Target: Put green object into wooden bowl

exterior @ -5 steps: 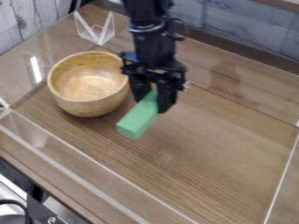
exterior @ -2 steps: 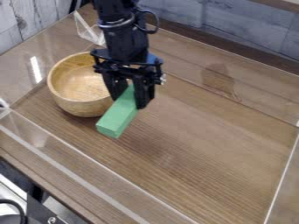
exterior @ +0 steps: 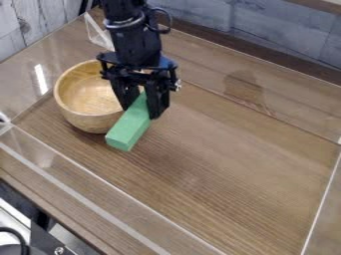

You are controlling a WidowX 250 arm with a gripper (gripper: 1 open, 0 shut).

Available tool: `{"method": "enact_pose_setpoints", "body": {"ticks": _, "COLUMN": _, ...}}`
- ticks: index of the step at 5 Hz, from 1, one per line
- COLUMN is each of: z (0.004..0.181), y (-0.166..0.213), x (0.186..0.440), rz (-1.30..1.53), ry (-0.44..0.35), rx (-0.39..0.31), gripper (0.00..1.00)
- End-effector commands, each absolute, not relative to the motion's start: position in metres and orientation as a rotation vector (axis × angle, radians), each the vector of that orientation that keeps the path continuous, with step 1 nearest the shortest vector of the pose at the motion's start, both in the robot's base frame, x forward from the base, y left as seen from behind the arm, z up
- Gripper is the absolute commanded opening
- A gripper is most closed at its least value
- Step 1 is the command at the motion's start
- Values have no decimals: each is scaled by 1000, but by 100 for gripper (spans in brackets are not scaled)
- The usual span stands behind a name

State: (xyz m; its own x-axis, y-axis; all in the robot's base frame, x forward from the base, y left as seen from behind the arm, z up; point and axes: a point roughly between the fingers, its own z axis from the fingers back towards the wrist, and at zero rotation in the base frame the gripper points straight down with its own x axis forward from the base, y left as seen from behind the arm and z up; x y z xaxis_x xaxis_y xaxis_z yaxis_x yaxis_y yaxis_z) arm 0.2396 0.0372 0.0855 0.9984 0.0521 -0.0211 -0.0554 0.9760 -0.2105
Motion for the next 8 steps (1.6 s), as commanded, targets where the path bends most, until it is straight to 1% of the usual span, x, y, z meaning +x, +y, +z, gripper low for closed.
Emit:
{"method": "enact_pose_setpoints", "body": {"ticks": 1, "z": 91, "y": 45, "x": 249, "rz": 54, "ry": -32, "rx": -204, "gripper": 0}}
{"method": "enact_pose_setpoints", "body": {"ticks": 3, "z": 96, "y": 12, "x": 247, "rz": 75, "ry": -35, "rx": -208, "gripper": 0}}
{"method": "enact_pose_setpoints", "body": {"ticks": 4, "z": 97, "y": 12, "x": 250, "rz": 54, "ry": -31, "rx": -209, "gripper": 0}}
{"method": "enact_pose_setpoints", "body": {"ticks": 5, "z": 102, "y": 19, "x": 251, "rz": 34, "ry": -28, "rx": -213, "gripper": 0}}
{"method": "enact_pose_setpoints", "body": {"ticks": 6, "z": 110, "y": 14, "x": 248, "rz": 17, "ry": -25, "rx": -215, "gripper": 0}}
{"method": "enact_pose_setpoints", "body": {"ticks": 7, "z": 119, "y": 33, "x": 250, "rz": 70, "ry": -38, "rx": -213, "gripper": 0}}
{"method": "enact_pose_setpoints", "body": {"ticks": 8, "z": 125, "y": 69, "x": 255, "rz": 152, "ry": -58, "rx": -203, "gripper": 0}}
